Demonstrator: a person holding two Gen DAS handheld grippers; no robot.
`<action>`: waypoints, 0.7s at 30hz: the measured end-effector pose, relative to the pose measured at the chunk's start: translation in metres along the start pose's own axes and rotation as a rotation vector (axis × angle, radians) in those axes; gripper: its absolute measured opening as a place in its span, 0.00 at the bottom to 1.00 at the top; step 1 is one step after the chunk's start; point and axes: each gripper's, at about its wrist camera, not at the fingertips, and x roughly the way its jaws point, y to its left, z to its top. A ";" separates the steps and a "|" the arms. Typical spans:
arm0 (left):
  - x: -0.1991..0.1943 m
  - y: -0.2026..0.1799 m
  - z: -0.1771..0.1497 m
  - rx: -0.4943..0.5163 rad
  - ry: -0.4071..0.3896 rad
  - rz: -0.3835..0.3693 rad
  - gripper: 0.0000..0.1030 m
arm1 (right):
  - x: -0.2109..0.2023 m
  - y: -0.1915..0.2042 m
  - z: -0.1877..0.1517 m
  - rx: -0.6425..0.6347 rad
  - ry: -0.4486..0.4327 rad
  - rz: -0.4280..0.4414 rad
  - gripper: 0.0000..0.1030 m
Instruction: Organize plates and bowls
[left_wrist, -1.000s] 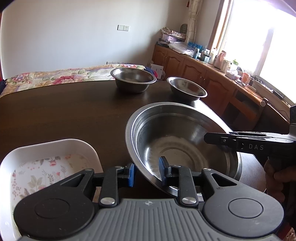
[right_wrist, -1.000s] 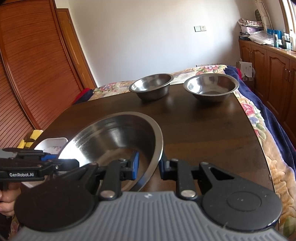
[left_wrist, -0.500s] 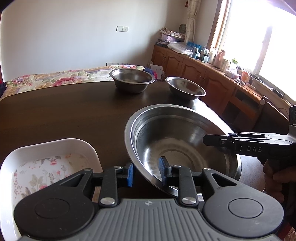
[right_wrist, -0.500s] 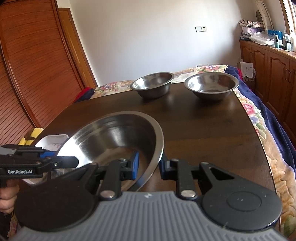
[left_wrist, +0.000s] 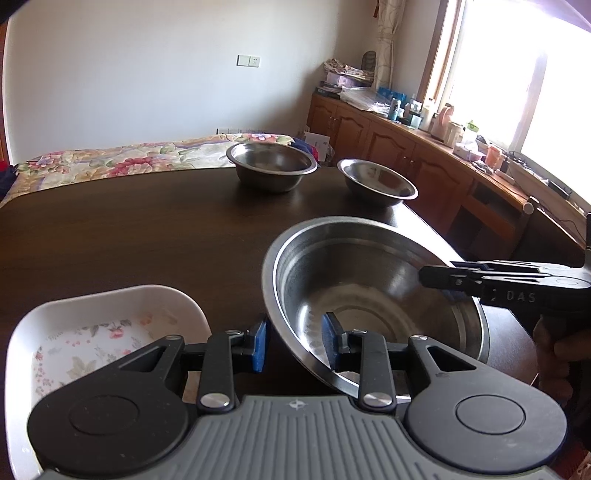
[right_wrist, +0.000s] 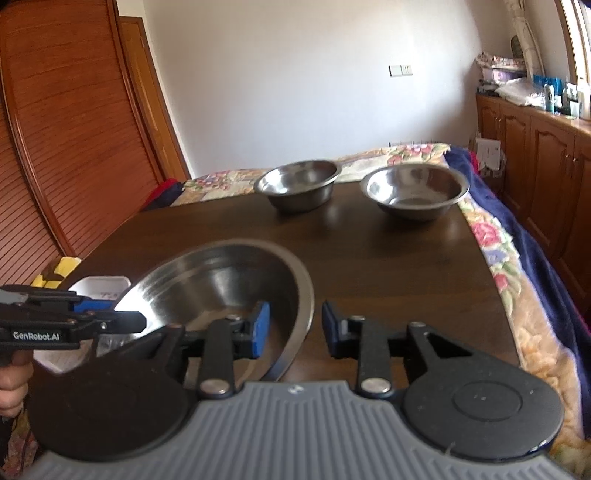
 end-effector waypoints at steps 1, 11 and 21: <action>-0.001 0.001 0.001 -0.001 -0.003 0.002 0.33 | -0.001 -0.001 0.002 -0.001 -0.006 -0.003 0.32; -0.011 0.015 0.020 -0.009 -0.057 0.039 0.40 | -0.005 -0.013 0.028 -0.032 -0.059 -0.032 0.33; -0.013 0.025 0.050 0.004 -0.100 0.090 0.49 | 0.009 -0.017 0.058 -0.074 -0.094 -0.015 0.34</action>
